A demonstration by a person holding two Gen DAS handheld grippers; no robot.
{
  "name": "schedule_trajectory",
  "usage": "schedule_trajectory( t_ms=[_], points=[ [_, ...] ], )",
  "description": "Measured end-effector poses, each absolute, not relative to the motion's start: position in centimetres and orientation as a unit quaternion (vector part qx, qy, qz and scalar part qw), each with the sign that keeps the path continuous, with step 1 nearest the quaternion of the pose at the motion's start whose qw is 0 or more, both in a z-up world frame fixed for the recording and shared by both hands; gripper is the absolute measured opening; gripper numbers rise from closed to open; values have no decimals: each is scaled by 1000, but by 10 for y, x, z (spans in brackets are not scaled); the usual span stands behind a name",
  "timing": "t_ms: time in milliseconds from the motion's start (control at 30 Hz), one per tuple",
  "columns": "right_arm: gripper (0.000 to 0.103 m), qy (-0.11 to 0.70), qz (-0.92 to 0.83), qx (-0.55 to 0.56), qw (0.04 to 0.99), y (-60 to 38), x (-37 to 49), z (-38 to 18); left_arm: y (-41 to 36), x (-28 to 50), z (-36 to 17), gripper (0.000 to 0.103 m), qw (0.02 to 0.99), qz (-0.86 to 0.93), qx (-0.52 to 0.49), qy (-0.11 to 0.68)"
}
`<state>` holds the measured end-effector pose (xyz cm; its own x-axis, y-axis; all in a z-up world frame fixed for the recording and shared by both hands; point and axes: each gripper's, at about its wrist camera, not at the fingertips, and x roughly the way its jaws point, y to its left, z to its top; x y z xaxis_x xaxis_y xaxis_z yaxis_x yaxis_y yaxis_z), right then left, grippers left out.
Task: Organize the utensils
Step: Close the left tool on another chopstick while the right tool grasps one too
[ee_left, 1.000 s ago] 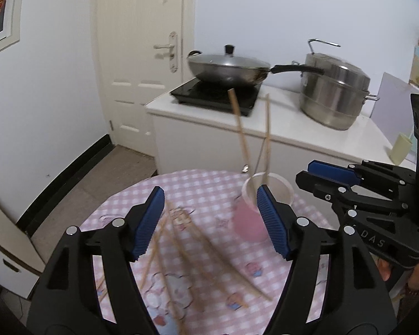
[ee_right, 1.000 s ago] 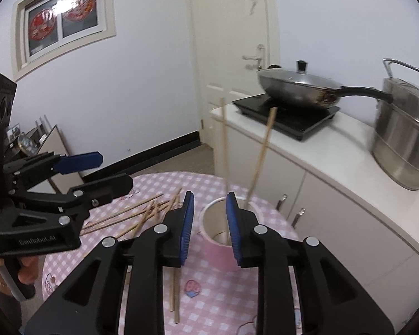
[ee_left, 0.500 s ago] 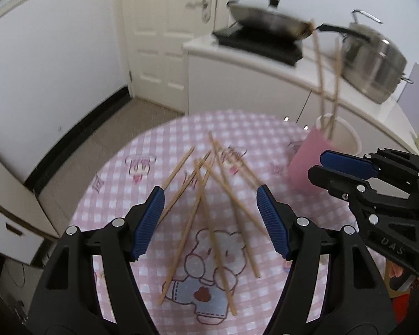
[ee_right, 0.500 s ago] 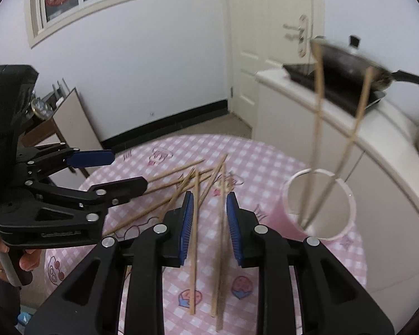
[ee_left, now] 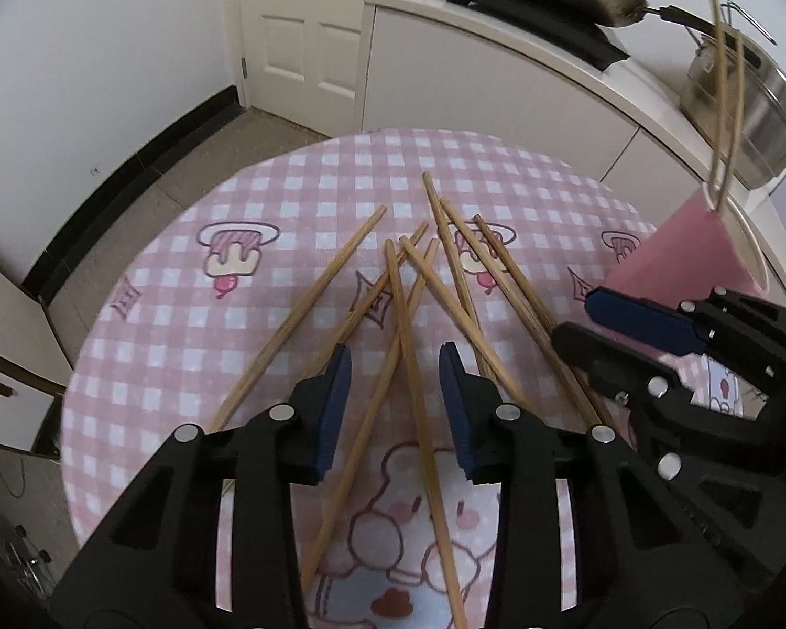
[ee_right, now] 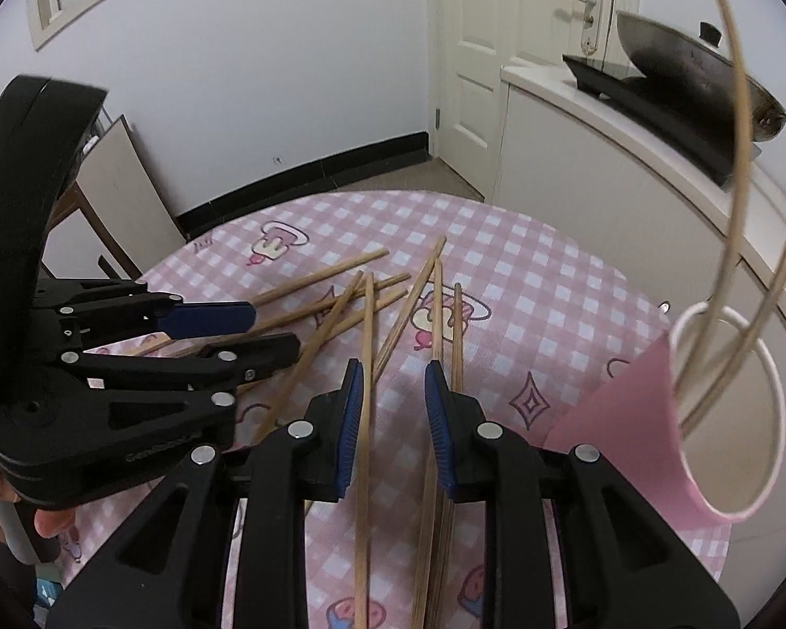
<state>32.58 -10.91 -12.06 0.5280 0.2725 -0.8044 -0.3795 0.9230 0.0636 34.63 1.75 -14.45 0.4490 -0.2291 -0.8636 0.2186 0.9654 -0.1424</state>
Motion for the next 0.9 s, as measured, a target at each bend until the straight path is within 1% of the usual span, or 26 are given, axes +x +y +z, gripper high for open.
schedule_trajectory(
  t_ms=[100,167,233,400,600,900],
  points=[
    [22,456,184,-62,869,-108,333,-128,12,356,-153,32,848,-126,0,515],
    [22,459,183,-62,867,-107,336,-132,8,361,-157,25,846,-126,1,519],
    [22,461,182,-60,866,-108,338,-134,6,364,-159,22,845,-121,2,522],
    [22,465,186,-60,863,-107,343,-138,4,370,-163,9,843,-120,2,525],
    [22,471,194,-58,859,-103,349,-141,10,372,-163,7,847,-114,-10,520],
    [22,478,215,-63,850,-84,358,-144,25,362,-138,6,861,-118,-21,494]
  ],
)
